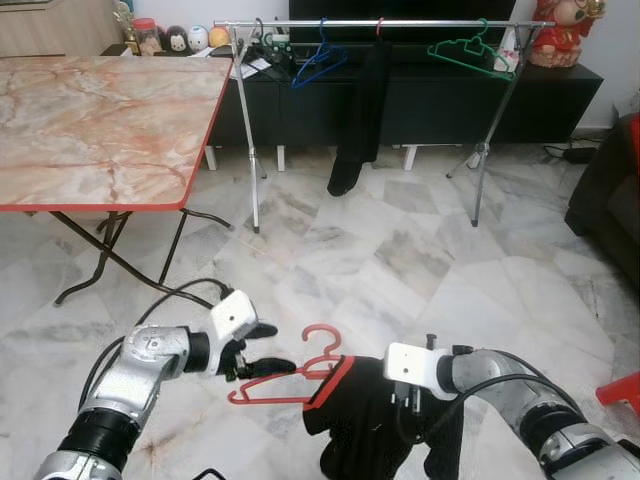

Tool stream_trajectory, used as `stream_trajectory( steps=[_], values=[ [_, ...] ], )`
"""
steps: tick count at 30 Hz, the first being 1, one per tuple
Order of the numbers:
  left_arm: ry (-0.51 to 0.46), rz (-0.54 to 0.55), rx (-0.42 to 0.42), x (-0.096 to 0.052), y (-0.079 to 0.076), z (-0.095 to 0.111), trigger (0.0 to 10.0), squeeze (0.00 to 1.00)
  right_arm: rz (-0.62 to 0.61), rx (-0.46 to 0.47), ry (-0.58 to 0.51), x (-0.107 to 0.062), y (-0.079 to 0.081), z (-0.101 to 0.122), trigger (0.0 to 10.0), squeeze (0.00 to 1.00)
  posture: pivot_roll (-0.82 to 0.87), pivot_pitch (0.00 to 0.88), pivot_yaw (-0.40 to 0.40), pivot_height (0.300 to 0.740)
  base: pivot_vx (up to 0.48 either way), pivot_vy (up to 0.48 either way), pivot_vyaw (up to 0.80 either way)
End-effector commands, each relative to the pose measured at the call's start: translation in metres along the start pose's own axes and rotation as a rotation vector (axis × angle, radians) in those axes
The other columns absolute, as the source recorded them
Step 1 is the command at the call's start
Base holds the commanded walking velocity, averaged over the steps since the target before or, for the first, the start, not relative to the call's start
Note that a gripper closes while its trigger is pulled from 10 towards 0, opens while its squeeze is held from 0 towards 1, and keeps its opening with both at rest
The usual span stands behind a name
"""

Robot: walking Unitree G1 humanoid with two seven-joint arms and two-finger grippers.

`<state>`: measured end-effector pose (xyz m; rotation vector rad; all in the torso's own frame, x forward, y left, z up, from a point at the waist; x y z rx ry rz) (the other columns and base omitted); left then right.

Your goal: Hang hanger

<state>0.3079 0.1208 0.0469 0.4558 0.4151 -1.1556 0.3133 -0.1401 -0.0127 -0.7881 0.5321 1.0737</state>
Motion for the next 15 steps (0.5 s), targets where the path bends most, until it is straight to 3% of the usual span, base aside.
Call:
stream_trajectory(
  steps=[1, 5, 15],
  values=[
    [0.060, 0.017, -0.001, 0.006, 0.000, -0.009, 10.0, 0.00, 0.005, -0.005, -0.052, -0.001, -0.003, 0.010, 10.0, 0.00, -0.05, 0.000, -0.044, 0.727, 0.000, 0.000, 0.00],
    [0.021, 0.036, -0.047, 0.016, -0.001, -0.006, 10.0, 0.00, 0.009, -0.004, -0.069, 0.000, -0.003, 0.014, 10.0, 0.00, -0.05, 0.000, -0.044, 0.727, 0.000, 0.000, 0.00],
    [0.023, 0.018, -0.065, 0.024, -0.005, -0.007, 10.0, 0.00, 0.017, -0.004, -0.091, 0.004, -0.001, 0.021, 10.0, 0.00, -0.05, 0.000, -0.047, 0.727, 0.000, 0.000, 0.00]
  ],
)
Point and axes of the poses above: a point about 5 cm out from each wrist's last joint towards the gripper, its own x axis pointing out of the wrist towards the gripper, its own z axis along the axis of the wrist's last joint, y = z × x, the point moved 5 cm from there along x, pointing out of the wrist towards the gripper, and after that the axes turned 5 degrees about x, right-handed, at the moved point
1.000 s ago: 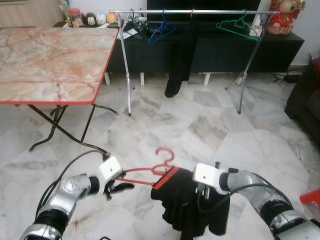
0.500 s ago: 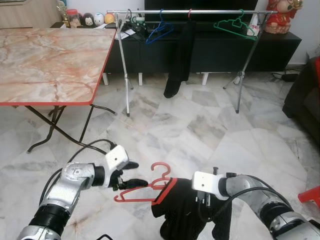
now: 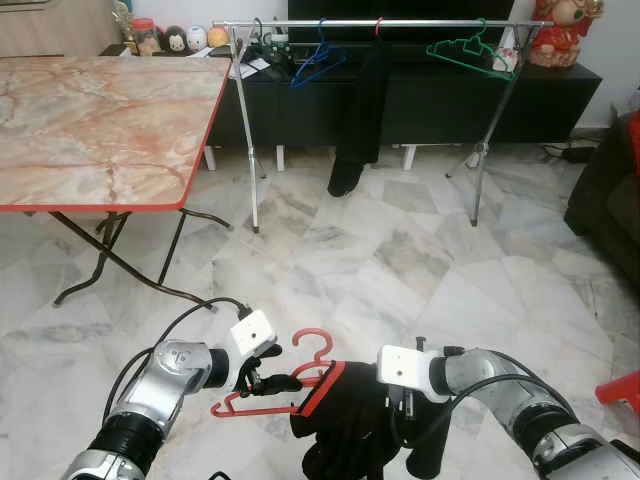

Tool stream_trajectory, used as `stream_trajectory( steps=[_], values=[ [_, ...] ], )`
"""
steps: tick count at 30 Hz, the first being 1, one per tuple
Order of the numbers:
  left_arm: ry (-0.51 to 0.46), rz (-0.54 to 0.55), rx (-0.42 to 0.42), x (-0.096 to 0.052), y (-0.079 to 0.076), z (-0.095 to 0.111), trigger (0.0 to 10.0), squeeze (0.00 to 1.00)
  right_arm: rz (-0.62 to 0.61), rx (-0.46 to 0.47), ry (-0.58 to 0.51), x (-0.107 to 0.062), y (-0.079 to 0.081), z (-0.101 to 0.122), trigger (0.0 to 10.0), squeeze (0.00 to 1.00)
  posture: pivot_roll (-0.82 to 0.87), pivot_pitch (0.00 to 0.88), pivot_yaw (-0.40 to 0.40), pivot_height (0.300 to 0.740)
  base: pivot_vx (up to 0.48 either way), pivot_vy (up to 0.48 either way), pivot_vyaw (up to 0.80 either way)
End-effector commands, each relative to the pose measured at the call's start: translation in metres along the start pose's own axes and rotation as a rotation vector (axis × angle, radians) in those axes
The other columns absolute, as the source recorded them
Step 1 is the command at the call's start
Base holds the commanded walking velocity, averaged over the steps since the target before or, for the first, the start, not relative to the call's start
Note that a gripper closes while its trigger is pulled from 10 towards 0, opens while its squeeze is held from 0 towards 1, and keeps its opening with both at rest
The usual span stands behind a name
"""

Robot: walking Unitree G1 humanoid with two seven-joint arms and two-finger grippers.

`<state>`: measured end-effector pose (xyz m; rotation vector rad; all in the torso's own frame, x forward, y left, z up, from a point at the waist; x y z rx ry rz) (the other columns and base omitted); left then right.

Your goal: Hang hanger

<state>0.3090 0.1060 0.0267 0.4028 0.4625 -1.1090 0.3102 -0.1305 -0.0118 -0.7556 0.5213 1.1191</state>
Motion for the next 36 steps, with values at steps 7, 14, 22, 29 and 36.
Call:
stream_trajectory(
  steps=[7, 14, 22, 29, 36],
  values=[
    [0.025, -0.003, 0.009, 0.0044, 0.0014, -0.0017, 10.0, 0.00, -0.019, -0.013, -0.085, 0.0039, -0.0065, 0.0220, 10.0, 0.00, -0.05, 0.000, -0.047, 0.727, 0.000, 0.000, 0.00],
    [0.018, 0.008, -0.001, 0.0059, 0.0035, -0.0008, 0.0, 0.00, -0.014, -0.015, -0.091, 0.0043, -0.0060, 0.0236, 10.0, 0.00, -0.05, 0.000, -0.047, 0.727, 0.000, 0.000, 0.00],
    [0.018, -0.001, 0.005, 0.0067, 0.0034, 0.0000, 0.0, 0.00, -0.015, -0.013, -0.086, 0.0034, -0.0061, 0.0217, 10.0, 0.00, -0.05, 0.000, -0.048, 0.727, 0.000, 0.000, 0.00],
    [0.005, -0.015, 0.004, 0.0072, 0.0014, 0.0018, 0.0, 0.00, -0.013, -0.012, -0.083, 0.0033, -0.0054, 0.0205, 10.0, 0.00, -0.05, 0.000, -0.048, 0.727, 0.000, 0.000, 0.00],
    [-0.005, -0.025, 0.004, 0.0078, 0.0001, 0.0030, 0.0, 0.00, -0.012, -0.013, -0.080, 0.0033, -0.0052, 0.0200, 10.0, 0.00, -0.05, 0.000, -0.048, 0.727, 0.000, 0.000, 0.00]
  ],
)
Point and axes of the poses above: a point about 5 cm out from each wrist's last joint towards the gripper, its own x axis pointing out of the wrist towards the gripper, its own z axis along the axis of the wrist's last joint, y = z × x, the point moved 5 cm from there along x, pointing out of the wrist towards the gripper, and after that the axes turned 5 degrees about x, right-handed, at the moved point
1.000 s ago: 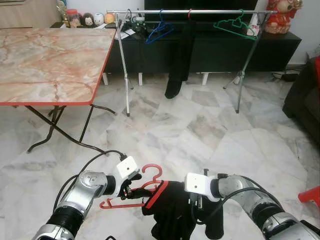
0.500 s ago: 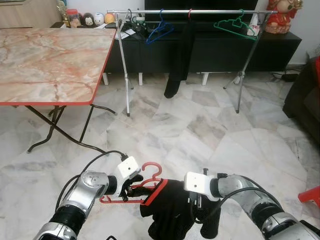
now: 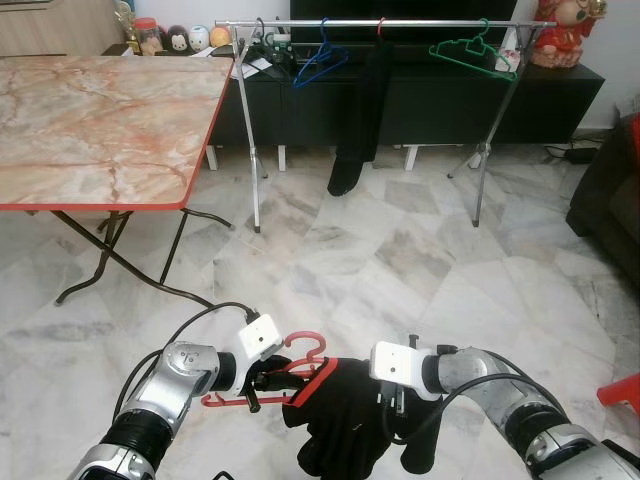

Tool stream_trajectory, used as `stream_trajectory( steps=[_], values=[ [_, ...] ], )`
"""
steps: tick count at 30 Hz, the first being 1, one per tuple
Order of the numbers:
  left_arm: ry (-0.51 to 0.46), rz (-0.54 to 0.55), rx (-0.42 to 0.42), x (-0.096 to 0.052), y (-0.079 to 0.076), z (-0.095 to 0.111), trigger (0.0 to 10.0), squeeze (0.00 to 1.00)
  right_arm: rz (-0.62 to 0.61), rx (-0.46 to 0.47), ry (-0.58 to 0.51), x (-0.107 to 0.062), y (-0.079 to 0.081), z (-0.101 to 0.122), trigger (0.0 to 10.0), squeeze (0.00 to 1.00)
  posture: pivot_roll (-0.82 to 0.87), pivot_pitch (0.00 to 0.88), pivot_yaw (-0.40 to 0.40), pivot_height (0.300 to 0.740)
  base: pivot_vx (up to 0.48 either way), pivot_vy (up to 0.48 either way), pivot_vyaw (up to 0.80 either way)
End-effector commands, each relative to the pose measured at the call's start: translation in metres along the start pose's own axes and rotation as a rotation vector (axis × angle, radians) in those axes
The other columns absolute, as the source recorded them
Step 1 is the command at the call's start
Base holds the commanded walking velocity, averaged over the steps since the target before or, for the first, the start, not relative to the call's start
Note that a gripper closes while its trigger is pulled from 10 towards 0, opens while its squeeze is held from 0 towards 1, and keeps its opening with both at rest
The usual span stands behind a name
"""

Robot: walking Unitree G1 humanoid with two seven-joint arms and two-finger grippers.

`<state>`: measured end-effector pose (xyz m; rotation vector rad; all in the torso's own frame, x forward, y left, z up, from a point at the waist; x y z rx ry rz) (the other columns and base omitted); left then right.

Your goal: Hang hanger

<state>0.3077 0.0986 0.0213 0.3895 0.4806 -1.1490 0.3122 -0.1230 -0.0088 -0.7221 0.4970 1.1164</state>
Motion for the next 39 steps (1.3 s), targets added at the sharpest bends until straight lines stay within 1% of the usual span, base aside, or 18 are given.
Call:
stream_trajectory(
  steps=[1, 17, 26, 27, 36, 37, 38, 39],
  values=[
    [-0.009, 0.018, 0.012, -0.0004, 0.0044, 0.0039, 0.0, 0.00, -0.001, -0.030, -0.045, 0.0007, -0.0040, 0.0123, 10.0, 0.00, -0.05, 0.000, -0.048, 0.727, 0.000, 0.000, 0.00],
    [-0.046, 0.021, 0.009, 0.0009, 0.0036, 0.0091, 0.0, 0.00, 0.010, -0.027, -0.035, -0.0003, -0.0041, 0.0106, 10.0, 0.00, -0.06, 0.000, -0.054, 0.727, 0.000, 0.000, 0.00],
    [-0.049, 0.023, 0.005, 0.0015, 0.0029, 0.0074, 0.0, 0.00, 0.013, -0.020, -0.038, -0.0037, -0.0072, 0.0106, 10.0, 0.00, -0.06, 0.000, -0.056, 0.727, 0.000, 0.000, 0.00],
    [-0.051, 0.023, 0.004, 0.0020, 0.0027, 0.0074, 0.0, 0.00, 0.021, -0.007, -0.044, -0.0052, -0.0081, 0.0112, 10.0, 1.00, -0.06, 0.000, -0.057, 0.727, 0.000, 0.000, 0.00],
    [-0.059, 0.021, 0.004, 0.0034, 0.0016, 0.0081, 0.0, 0.00, 0.025, -0.025, -0.044, -0.0070, -0.0093, 0.0121, 10.0, 1.00, -0.07, 0.000, -0.062, 0.727, 0.000, 0.000, 0.00],
    [-0.060, 0.022, 0.004, 0.0034, 0.0016, 0.0081, 0.0, 0.00, 0.026, -0.028, -0.043, -0.0071, -0.0092, 0.0121, 10.0, 0.42, -0.07, 0.000, -0.062, 0.727, 0.000, 0.000, 0.00],
    [-0.060, 0.022, 0.004, 0.0035, 0.0015, 0.0082, 0.0, 0.00, 0.031, -0.028, -0.042, -0.0071, -0.0088, 0.0119, 10.0, 0.00, -0.07, 0.000, -0.063, 0.727, 0.000, 0.000, 0.00],
    [-0.061, 0.022, 0.004, 0.0039, 0.0013, 0.0083, 0.0, 0.00, 0.037, -0.029, -0.040, -0.0073, -0.0081, 0.0116, 10.0, 0.00, -0.07, 0.000, -0.064, 0.727, 0.000, 0.000, 0.00]
  ],
)
Point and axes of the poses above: a point about 5 cm out from each wrist's last joint towards the gripper, its own x axis pointing out of the wrist towards the gripper, its own z axis along the axis of the wrist's last joint, y = z × x, the point moved 5 cm from there along x, pointing out of the wrist towards the gripper, and after that the axes turned 5 degrees about x, right-handed, at the moved point
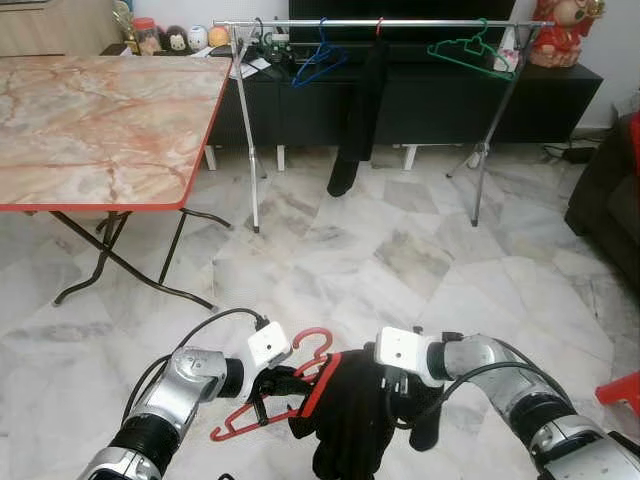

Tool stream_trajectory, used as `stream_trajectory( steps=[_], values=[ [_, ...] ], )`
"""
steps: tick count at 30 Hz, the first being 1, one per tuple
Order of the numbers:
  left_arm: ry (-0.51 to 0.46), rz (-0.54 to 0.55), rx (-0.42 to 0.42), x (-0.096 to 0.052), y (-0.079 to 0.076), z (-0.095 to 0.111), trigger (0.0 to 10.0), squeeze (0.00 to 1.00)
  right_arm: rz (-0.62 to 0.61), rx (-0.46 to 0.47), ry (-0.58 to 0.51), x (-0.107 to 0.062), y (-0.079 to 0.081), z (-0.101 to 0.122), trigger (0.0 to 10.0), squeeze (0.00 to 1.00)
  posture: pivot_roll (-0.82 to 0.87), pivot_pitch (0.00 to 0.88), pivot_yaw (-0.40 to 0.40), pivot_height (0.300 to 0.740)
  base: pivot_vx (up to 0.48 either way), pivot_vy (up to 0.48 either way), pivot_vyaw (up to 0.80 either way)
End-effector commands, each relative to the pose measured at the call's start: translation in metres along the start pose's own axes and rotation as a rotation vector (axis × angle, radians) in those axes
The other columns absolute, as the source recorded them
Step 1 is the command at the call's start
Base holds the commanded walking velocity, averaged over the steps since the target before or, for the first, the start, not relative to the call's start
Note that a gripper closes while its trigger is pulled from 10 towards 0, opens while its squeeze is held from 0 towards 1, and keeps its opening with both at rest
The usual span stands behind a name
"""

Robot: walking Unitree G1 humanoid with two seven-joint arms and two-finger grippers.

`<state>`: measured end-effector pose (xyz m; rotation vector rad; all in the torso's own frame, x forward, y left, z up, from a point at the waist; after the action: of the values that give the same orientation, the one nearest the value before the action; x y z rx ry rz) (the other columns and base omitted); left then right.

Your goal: Hang hanger

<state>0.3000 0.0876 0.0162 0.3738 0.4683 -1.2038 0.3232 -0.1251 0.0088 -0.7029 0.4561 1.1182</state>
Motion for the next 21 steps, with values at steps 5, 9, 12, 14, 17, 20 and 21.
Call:
stream_trajectory(
  steps=[5, 9, 12, 14, 17, 20, 21],
  values=[
    [-0.040, 0.072, -0.003, -0.005, 0.012, 0.007, 0.0, 0.00, 0.047, -0.029, 0.000, 0.000, 0.005, 0.001, 10.0, 0.00, -0.07, 0.000, -0.065, 0.727, 0.000, 0.000, 0.00],
    [-0.040, 0.074, -0.004, -0.005, 0.012, 0.006, 0.0, 0.00, -0.003, -0.049, 0.009, -0.010, -0.009, 0.001, 10.0, 0.00, -0.07, 0.000, -0.065, 0.727, 0.000, 0.000, 0.00],
    [-0.039, 0.072, -0.006, -0.006, 0.011, 0.005, 0.0, 0.00, -0.019, -0.030, 0.014, -0.019, -0.015, -0.003, 10.0, 0.00, -0.07, 0.000, -0.065, 0.727, 0.000, 0.000, 0.00],
    [-0.041, 0.070, -0.007, -0.005, 0.010, 0.004, 0.0, 0.00, -0.010, -0.014, 0.036, -0.028, -0.015, -0.013, 10.0, 0.00, -0.09, 0.000, -0.068, 0.727, 0.000, 0.000, 0.00],
    [-0.043, 0.069, -0.007, -0.006, 0.010, 0.004, 0.0, 0.00, -0.005, -0.008, 0.062, -0.032, -0.013, -0.020, 10.0, 0.00, -0.09, 0.000, -0.068, 0.727, 0.000, 0.000, 0.00],
    [-0.046, 0.069, -0.005, -0.006, 0.010, 0.004, 0.0, 0.00, -0.005, -0.005, 0.082, -0.037, -0.013, -0.027, 10.0, 0.00, -0.09, 0.000, -0.072, 0.727, 0.000, 0.000, 0.00],
    [-0.049, 0.065, -0.002, -0.006, 0.009, 0.004, 0.0, 0.00, -0.005, -0.004, 0.085, -0.038, -0.012, -0.028, 10.0, 0.00, -0.09, 0.000, -0.072, 0.727, 0.000, 0.000, 0.00]
  ],
)
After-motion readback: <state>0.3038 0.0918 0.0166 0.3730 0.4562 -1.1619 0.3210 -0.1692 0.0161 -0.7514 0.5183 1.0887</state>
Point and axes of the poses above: a point about 5 cm out from each wrist's last joint towards the gripper, its own x axis pointing out of the wrist towards the gripper, its own z axis along the axis of the wrist's last joint, y = z × x, the point moved 5 cm from there along x, pointing out of the wrist towards the gripper, and after that the axes turned 5 degrees about x, right-handed, at the moved point
